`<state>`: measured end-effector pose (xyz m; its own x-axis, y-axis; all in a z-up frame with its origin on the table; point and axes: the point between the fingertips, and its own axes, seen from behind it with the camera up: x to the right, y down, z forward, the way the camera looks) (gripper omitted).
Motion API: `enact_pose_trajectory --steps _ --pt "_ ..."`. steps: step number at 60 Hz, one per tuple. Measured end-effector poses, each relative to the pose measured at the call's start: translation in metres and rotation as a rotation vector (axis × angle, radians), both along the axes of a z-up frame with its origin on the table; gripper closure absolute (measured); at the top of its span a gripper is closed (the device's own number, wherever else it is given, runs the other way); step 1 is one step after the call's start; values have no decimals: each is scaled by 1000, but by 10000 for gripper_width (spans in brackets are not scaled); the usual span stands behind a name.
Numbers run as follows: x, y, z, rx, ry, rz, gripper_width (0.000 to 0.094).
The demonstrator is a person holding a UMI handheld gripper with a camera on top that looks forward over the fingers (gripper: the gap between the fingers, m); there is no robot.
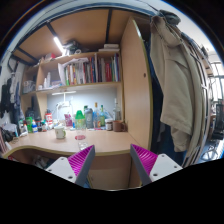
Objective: Pour water
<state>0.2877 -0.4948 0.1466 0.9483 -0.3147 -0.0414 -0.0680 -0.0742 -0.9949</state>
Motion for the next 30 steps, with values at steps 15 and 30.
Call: enact_pose_trajectory --steps 15,30 --pt "10 7 -6 -2 -5 -25 144" --pt "28 23 -8 28 -31 -24 145"
